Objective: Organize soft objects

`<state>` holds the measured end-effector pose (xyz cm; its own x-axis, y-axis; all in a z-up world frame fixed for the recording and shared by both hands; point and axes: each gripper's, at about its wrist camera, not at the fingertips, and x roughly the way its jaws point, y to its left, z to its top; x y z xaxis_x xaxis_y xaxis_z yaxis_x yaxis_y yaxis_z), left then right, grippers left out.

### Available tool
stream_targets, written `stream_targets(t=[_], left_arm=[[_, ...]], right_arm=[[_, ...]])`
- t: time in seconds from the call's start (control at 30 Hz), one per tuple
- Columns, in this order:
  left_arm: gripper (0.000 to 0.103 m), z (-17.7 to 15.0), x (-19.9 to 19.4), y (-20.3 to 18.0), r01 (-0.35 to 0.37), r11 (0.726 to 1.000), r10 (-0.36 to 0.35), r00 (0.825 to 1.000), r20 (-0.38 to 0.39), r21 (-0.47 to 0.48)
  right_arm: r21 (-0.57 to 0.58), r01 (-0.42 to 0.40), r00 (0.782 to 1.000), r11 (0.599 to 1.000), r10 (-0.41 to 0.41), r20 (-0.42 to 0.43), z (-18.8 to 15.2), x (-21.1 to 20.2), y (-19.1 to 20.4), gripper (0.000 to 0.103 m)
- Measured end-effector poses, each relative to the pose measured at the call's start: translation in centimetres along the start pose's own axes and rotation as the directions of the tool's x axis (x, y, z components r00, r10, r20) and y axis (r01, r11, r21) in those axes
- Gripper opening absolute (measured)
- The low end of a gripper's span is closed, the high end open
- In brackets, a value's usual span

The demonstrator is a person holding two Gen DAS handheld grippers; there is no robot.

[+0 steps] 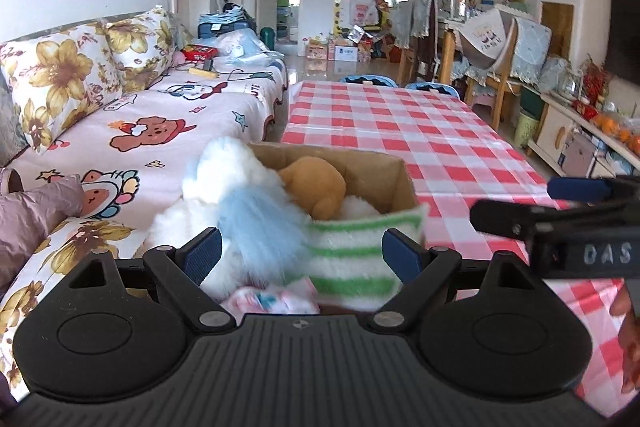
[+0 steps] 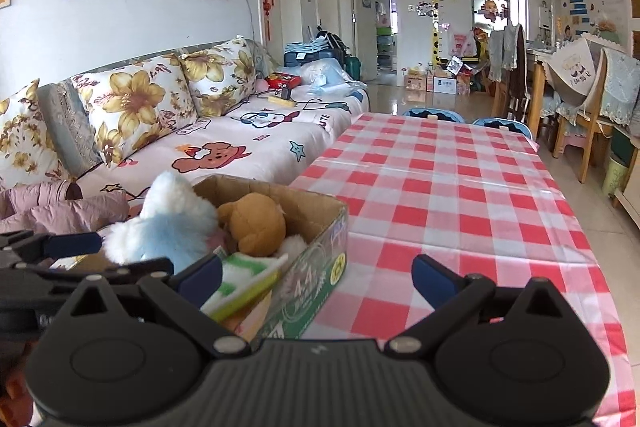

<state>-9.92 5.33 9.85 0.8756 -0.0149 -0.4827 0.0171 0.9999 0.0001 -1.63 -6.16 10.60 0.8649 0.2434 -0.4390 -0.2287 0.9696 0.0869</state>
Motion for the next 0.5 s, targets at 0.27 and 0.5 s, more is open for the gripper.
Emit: stream_targets(t=[0.27, 0.5], left_arm=[[0.103, -0.8, -1.6, -0.2, 0.024, 1.000, -0.024, 1.000, -0.012, 0.004], [0.103, -1.4, -2.2, 0.1, 0.013, 0.999, -0.013, 1.000, -0.005, 0.038]], right_arm=[[0.045, 0.023, 1.000, 0.999, -0.023, -0.008, -1.6, -2.4, 0.0, 0.100], [0.036, 0.049, 0.999, 0.998, -0.050, 0.016, -3.3, -4.8, 1.1, 0.100]])
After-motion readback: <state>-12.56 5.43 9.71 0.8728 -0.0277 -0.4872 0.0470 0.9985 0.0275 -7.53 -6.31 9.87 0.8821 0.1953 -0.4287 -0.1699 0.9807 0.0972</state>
